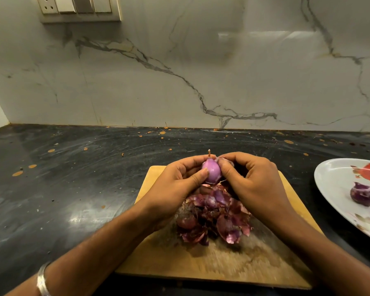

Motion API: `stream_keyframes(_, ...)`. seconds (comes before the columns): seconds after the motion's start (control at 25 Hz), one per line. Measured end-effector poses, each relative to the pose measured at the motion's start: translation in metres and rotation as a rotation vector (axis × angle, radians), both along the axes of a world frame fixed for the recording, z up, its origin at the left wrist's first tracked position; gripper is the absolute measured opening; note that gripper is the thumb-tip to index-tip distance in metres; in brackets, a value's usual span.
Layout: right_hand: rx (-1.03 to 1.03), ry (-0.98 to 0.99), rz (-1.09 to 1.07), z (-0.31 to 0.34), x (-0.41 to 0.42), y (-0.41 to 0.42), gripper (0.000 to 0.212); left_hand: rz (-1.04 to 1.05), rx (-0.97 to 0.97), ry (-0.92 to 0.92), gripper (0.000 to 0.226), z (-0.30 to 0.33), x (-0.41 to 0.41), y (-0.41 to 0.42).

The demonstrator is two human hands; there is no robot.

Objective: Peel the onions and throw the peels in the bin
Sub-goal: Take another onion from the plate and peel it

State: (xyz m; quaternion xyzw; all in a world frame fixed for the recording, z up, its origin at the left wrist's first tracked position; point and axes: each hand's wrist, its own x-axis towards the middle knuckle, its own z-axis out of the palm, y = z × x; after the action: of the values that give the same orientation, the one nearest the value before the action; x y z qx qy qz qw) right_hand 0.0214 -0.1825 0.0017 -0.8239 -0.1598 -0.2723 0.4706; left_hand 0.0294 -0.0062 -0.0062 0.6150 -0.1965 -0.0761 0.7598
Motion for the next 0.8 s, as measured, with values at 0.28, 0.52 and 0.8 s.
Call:
stream_keyframes(0.28,-0.018,-0.094,0.02,-0.0038,-0.0024,0.0062,0.012,0.054,0.039,-0.061,0.048,-0.002,-0.0017,-0.0029)
stream_keyframes(0.52,0.005,-0.048,0.007,-0.0014,-0.0006,0.0022,0.013,0.106,0.064,-0.112,0.041,-0.0025,-0.0014,-0.002)
stream_keyframes(0.8,-0.012,-0.09,-0.048,-0.0026,-0.0016,0.0025,0.012,0.1,0.077,-0.127,0.042,-0.0023,-0.0024,-0.0044)
